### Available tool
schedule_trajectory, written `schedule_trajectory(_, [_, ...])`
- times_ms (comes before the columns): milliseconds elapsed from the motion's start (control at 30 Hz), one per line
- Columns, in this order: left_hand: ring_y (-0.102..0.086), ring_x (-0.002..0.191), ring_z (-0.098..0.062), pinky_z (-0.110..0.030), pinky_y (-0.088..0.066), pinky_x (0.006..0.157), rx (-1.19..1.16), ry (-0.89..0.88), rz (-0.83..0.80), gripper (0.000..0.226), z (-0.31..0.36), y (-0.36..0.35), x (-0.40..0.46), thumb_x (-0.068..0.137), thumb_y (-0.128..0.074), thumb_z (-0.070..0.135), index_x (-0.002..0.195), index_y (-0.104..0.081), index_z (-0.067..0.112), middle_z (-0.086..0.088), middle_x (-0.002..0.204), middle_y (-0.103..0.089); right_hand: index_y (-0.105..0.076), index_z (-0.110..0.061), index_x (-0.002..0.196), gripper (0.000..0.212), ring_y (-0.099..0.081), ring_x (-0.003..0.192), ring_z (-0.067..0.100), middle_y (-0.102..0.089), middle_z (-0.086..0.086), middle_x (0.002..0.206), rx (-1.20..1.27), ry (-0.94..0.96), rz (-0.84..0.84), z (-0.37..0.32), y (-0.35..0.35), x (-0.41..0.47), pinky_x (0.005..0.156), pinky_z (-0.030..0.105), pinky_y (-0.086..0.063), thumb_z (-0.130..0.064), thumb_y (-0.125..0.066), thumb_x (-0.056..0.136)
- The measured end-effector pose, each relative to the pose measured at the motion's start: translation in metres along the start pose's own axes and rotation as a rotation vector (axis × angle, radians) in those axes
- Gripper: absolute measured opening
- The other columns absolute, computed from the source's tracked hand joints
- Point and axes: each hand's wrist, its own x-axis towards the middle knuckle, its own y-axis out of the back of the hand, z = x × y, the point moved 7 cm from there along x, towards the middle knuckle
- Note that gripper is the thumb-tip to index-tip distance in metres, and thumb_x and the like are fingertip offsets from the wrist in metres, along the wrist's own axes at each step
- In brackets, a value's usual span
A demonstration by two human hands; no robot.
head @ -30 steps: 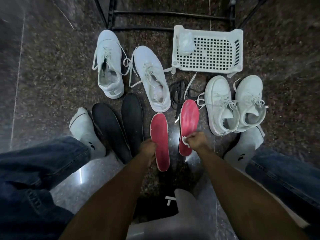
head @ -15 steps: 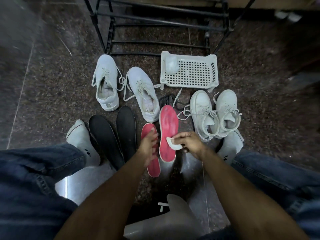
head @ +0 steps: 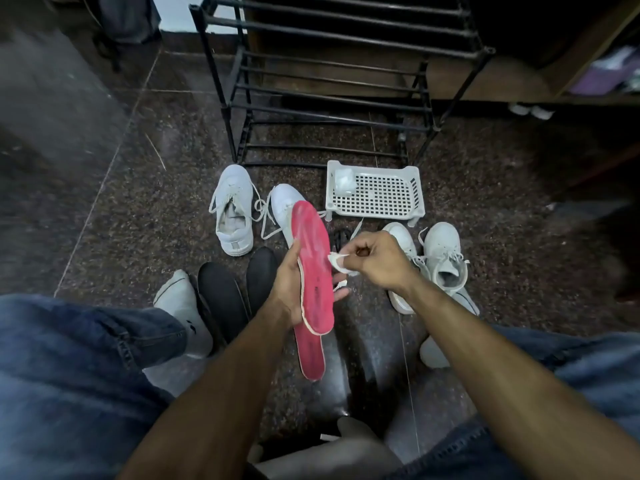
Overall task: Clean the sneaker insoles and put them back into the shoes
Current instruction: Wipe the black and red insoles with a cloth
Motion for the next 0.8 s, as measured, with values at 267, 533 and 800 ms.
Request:
schedule_trajectory(267, [-0.069,0.072,-0.027,-0.035,-0.057,0.059,0.060,-0.046,-0.053,0.073,-0.004,-0.031,-0.008,0.093,-0.035,0.067,0.130,-0.055,0.008,-0.015,0.090,-0.068,-0.072,-0.023,0.098,0.018,-0.062,0.082,0.021,-0.062,-0.006,0.092,-0.663,0.328,0.025,-0.058,-0.029,-0.020,0.074,0.043,-0.053,-0.027,-0.057,0.089])
schedule_trajectory(533, [-0.070,0.065,-0.031,-0.037,-0.058,0.053,0.110,0.022,-0.276,0.079,-0.008,-0.050,-0.009,0.086,-0.030,0.075,0.105,-0.073,0.012,-0.015,0.087,-0.071,-0.076,-0.026,0.092,0.013,-0.063,0.082,0.014,-0.072,-0.009,0.096,-0.557,0.272,0.009,-0.071,0.003,-0.003,0.076,0.036,-0.053,-0.027,-0.064,0.085])
schedule_trajectory(800, [-0.060,0.043,-0.023,-0.029,-0.052,0.045,0.167,0.039,-0.186,0.068,-0.011,-0.055,-0.008,0.084,-0.035,0.072,0.099,-0.068,0.014,-0.006,0.063,-0.064,-0.072,-0.026,0.090,0.015,-0.065,0.086,0.023,-0.071,-0.003,0.094,-0.807,0.272,0.035,-0.079,0.014,0.011,0.079,0.038,-0.053,-0.031,-0.059,0.088])
